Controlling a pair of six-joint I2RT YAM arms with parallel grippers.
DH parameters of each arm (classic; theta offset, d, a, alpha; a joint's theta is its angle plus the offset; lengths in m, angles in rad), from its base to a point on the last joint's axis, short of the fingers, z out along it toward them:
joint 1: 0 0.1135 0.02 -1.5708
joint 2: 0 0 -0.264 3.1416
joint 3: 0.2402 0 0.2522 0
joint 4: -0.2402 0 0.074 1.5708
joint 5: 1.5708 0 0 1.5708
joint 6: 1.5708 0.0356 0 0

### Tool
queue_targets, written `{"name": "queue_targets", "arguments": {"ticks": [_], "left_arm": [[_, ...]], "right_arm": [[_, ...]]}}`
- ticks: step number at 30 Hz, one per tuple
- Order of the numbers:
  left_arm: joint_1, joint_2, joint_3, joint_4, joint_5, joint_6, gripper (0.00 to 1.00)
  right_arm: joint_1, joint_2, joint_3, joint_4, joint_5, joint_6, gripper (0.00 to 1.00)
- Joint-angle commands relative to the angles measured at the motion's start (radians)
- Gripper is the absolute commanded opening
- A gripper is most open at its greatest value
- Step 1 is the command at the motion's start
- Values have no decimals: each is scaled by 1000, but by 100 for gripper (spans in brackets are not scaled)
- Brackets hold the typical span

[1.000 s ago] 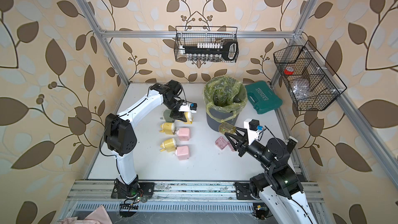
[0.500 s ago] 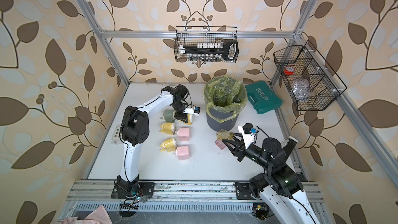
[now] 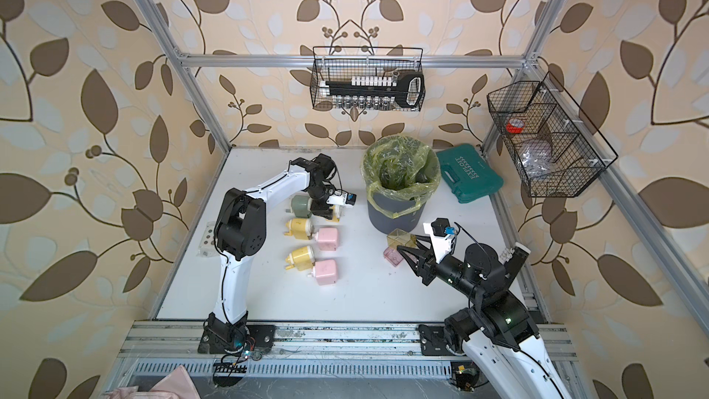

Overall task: Take out the pencil sharpener tray and clean the shavings
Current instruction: Place the pencil sharpener at the center of the board.

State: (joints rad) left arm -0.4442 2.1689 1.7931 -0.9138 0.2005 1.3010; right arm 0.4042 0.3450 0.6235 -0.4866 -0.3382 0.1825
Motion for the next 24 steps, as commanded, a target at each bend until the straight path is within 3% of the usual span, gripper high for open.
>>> {"name": "queue_targets", "arguments": {"ticks": [1,9,10,11,12,16,24], "left_arm": [[-13,-15,-11,9,-5,1,65],[-39,-51,-46,57,-44,7,72],[-43,-57,-47,59,-47,7,81],[-46,-64,-47,61,-51,7,96],[-53,-70,-46,65,-57,6,99],[-73,-103,-72,95,-58,-5,99],[-79,-189,-152,184,-46,-34,99]], "right_arm": [[6,-3,18,-24,51,2,0],[6,-2,31,-33,123,37,0],[6,-4,31,-40,151,49,0],[6,-6,34,-53,195,59,0],[7,-6,39,-72,243,68,0],[6,8,69,-170,448,123,0],[6,47,106,-314,577,283,0]]}}
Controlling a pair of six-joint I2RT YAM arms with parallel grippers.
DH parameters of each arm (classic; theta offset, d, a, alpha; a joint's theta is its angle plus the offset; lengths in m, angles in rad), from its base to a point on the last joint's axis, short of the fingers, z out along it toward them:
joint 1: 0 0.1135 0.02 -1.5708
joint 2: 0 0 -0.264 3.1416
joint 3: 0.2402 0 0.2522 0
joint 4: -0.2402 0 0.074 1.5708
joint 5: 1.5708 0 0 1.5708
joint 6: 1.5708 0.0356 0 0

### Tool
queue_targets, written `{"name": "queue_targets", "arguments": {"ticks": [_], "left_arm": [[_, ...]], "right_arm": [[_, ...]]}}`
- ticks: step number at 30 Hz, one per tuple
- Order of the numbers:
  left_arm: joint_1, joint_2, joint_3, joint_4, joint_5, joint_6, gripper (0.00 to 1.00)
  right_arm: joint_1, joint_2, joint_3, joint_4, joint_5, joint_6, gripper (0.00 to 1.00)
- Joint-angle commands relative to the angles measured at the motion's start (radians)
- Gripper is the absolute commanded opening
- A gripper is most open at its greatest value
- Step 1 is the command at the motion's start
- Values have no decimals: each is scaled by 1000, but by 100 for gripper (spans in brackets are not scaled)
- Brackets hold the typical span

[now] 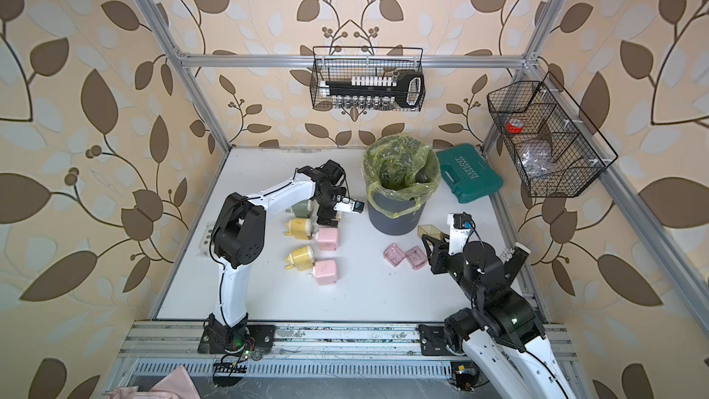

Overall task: Take out the pencil sharpener tray and clean the shavings
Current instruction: Place the pencil sharpener at the center of the board, then place the container at the center of the board.

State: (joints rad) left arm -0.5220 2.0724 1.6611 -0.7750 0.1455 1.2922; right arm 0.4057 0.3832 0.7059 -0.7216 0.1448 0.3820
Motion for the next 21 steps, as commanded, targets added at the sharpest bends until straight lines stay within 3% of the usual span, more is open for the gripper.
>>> {"name": "queue_targets", "arguments": {"ticks": [1,6,9,14,16,21], "left_arm": [[-3,-112,-30,61,16,-32,99],[-11,-196,-63,102,56,-58,99],[-21,-243,-90,127,55,-68,99],[-32,-346,-169,167,40,-94,99],[-38,-403,-222,193,35,-120,99],[-52,-618,-438,308,32,-230,99]], "right_arm": [[4,14,20,-91,113,106,0],[4,47,-11,-127,209,221,0],[4,86,-51,-86,199,281,0],[21,183,-116,111,-58,256,0],[82,180,-186,220,-101,233,0],[388,155,-255,302,147,191,0]]}}
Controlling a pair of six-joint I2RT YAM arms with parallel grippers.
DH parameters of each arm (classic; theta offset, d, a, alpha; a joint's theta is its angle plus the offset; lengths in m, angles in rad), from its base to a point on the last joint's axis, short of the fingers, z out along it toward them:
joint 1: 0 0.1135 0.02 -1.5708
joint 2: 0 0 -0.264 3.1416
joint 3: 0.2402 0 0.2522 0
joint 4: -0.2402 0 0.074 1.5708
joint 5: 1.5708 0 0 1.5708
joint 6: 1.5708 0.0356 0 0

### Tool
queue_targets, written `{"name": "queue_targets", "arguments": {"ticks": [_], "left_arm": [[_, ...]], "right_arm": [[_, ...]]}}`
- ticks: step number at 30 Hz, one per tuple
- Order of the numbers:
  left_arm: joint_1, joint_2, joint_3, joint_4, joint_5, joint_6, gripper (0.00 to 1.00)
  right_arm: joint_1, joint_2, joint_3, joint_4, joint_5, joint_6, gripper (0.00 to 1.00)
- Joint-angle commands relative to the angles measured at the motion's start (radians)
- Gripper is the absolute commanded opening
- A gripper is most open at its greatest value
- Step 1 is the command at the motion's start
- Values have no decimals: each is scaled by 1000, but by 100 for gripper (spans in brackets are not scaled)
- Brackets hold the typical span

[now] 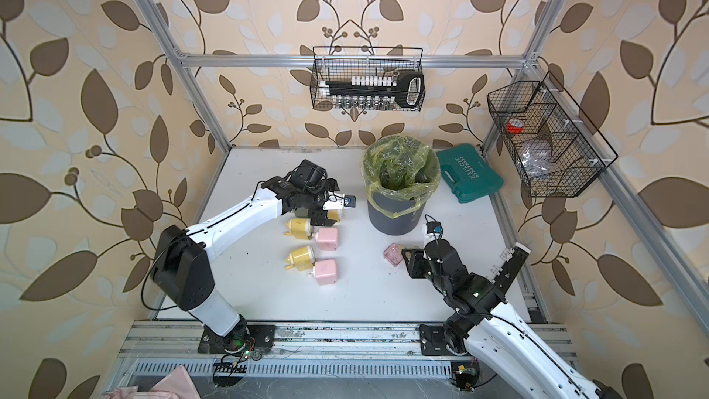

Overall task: Take out the pencil sharpener tray and clean the shavings
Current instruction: Place the container at the center of the board.

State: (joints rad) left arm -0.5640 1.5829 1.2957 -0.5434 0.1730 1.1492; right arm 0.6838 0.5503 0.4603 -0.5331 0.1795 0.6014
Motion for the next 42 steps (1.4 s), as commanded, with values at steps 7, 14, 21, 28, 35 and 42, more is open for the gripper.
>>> {"name": "queue_targets", "arguments": {"ticks": [7,14,21,28,35,42], "left_arm": [[-13,-438,-323,165,-5,-261,99],[-12,-665,-372,5,-41,-343,99],[-11,-888,-463,7,-130,-392,99],[-10,-882,-438,-25,-203,-495,99],[3,-836,-425,-48,-240,-505,99],[92,-877,-489,75,-265,-580,99]], "right_arm": [[349,192,-22,326,305,-153,0],[411,415,-194,808,308,-196,0],[439,643,-240,1048,358,-180,4],[444,758,-228,1100,437,-172,47],[445,626,-179,901,479,-185,70],[450,340,-89,582,456,-255,74]]}}
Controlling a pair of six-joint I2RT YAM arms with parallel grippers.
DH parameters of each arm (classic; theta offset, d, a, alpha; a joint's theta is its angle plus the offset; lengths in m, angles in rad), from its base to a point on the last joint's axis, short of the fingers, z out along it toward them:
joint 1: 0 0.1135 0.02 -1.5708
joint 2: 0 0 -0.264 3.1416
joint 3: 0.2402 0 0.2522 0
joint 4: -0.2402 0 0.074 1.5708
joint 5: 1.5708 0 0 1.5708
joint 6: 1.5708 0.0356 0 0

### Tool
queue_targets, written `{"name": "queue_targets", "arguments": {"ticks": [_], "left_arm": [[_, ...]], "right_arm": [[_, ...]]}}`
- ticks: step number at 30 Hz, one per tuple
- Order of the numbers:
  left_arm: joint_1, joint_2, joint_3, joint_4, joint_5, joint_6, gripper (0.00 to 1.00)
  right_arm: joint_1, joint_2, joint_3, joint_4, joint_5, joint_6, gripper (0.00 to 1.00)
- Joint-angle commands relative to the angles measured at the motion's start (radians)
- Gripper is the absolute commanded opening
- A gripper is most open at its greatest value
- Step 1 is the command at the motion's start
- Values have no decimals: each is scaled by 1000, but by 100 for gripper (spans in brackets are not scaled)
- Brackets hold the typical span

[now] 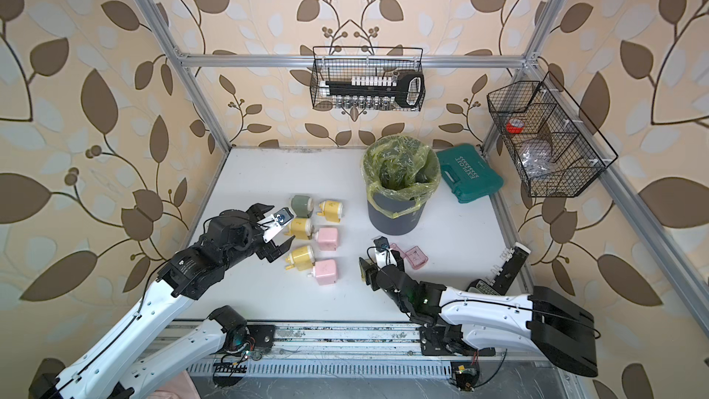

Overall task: Take out the pencil sharpener tray and clean the shavings
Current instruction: Place the container at the center of the board, then pick up the pencil sharpener from the center of the board.

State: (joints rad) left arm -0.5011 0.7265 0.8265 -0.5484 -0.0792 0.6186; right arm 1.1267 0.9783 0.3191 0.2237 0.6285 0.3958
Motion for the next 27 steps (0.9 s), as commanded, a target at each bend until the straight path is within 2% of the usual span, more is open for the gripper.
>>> {"name": "queue_targets", "arguments": {"ticks": [1,4,9,14,20,23,27], "left_arm": [[37,-17,-24,79,-6,-45,99],[39,12,-4,7,59,-15,99],[41,62,54,-169,191,46,99],[28,100,54,-301,227,183,93],[-16,209,62,-358,244,238,84],[-20,259,75,-351,277,240,76],[-23,318,73,-345,276,252,74]], "right_arm": [[7,-127,68,-220,-2,-60,74],[7,-268,112,-375,-19,-72,75],[7,-460,187,-659,53,-51,76],[7,-574,240,-820,85,-14,75],[7,-597,266,-851,59,-33,74],[7,-577,277,-879,80,-32,75],[7,-575,284,-904,87,-28,75]]}}
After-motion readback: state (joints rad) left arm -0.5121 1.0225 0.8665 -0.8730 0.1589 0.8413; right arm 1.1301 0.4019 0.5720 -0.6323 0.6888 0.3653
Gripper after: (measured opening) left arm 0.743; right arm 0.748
